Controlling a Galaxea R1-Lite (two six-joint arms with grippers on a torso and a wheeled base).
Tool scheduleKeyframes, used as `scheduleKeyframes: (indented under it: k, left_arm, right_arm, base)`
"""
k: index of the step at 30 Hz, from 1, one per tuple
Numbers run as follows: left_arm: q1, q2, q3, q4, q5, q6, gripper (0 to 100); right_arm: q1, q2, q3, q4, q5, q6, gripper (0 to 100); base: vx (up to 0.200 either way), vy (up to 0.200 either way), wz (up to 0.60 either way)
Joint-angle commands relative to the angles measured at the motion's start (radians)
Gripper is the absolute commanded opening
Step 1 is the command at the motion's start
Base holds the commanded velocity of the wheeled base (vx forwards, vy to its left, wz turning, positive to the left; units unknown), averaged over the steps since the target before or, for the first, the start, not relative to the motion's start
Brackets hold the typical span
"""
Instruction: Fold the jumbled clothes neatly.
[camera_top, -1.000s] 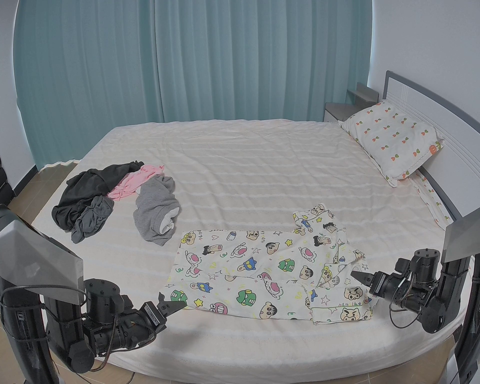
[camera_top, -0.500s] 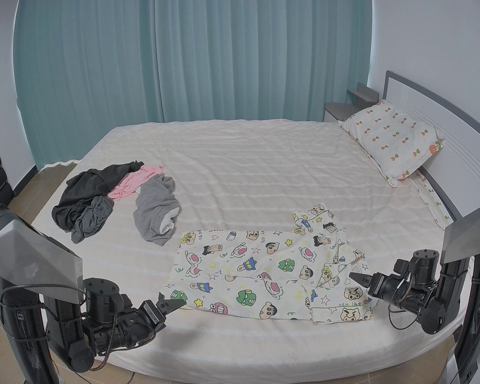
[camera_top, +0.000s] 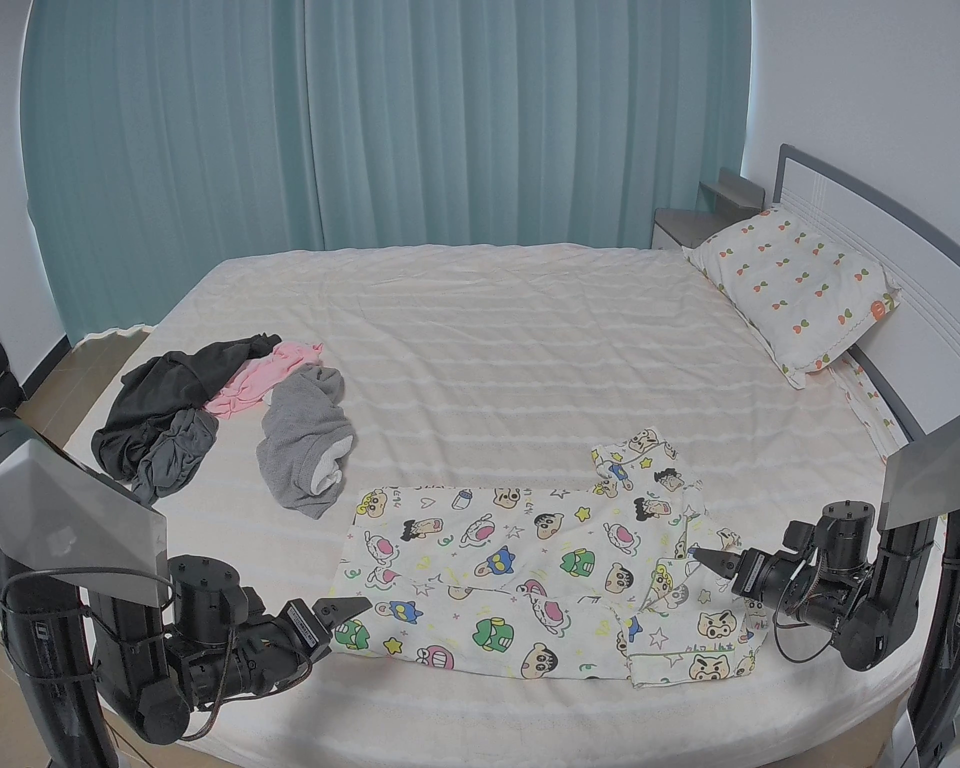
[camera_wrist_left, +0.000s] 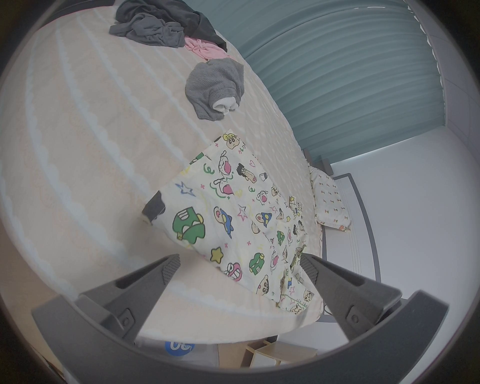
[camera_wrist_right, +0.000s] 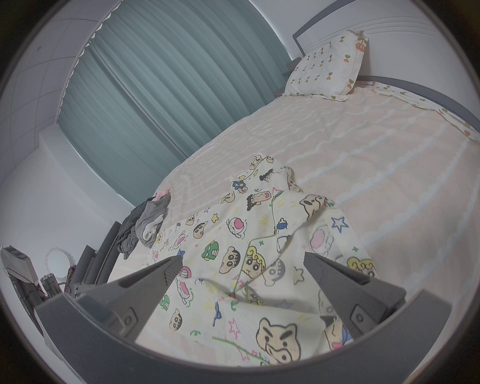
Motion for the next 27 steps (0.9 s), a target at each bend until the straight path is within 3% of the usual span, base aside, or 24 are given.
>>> scheduleKeyframes:
  k: [1, 3, 5, 7, 10, 11, 12, 14, 21, 27]
  left_arm:
    - [0.003, 0.003, -0.005, -0.018, -0.002, 0.007, 100]
    - [0.020, 0.001, -0.011, -0.018, -0.003, 0.037, 100]
    - [0.069, 0.001, -0.013, -0.018, -0.014, 0.149, 100]
    - [0.096, 0.001, -0.021, -0.018, -0.019, 0.204, 100]
    - [0.176, 0.041, -0.110, -0.018, -0.019, 0.367, 100]
    - [0.176, 0.041, -0.110, -0.018, -0.019, 0.367, 100]
    - [0.208, 0.084, -0.186, -0.004, -0.019, 0.461, 100]
    - [0.227, 0.135, -0.258, 0.065, -0.011, 0.556, 100]
    - [0.221, 0.167, -0.476, 0.378, -0.034, 0.583, 100]
    - [0.221, 0.184, -0.496, 0.413, -0.109, 0.596, 100]
  right_arm:
    - [0.002, 0.003, 0.001, -0.008, 0.001, -0.001, 100]
    - [0.002, 0.001, 0.001, -0.008, 0.001, -0.001, 100]
    - [0.002, 0.001, 0.003, -0.008, -0.001, -0.001, 100]
    - [0.002, 0.001, 0.003, -0.008, -0.001, -0.001, 100]
    - [0.002, 0.001, 0.005, -0.008, -0.001, -0.001, 100]
    - [0.002, 0.001, 0.005, -0.008, -0.001, -0.001, 100]
    - [0.003, 0.001, 0.006, -0.008, -0.001, -0.002, 100]
    - [0.008, 0.003, 0.012, -0.008, -0.001, -0.002, 100]
    - [0.009, 0.012, 0.018, -0.008, -0.001, -0.004, 100]
    - [0.009, 0.023, 0.018, -0.008, -0.002, -0.008, 100]
  base:
    - [0.000, 0.000, 0.00]
    - [0.000, 0.000, 0.00]
    - [0.000, 0.000, 0.00]
    - [0.000, 0.000, 0.00]
    - [0.000, 0.000, 0.00]
    - [0.000, 0.000, 0.00]
    - [0.000, 0.000, 0.00]
    - [0.000, 0.000, 0.00]
    - [0.000, 0.000, 0.00]
    - [0.000, 0.000, 0.00]
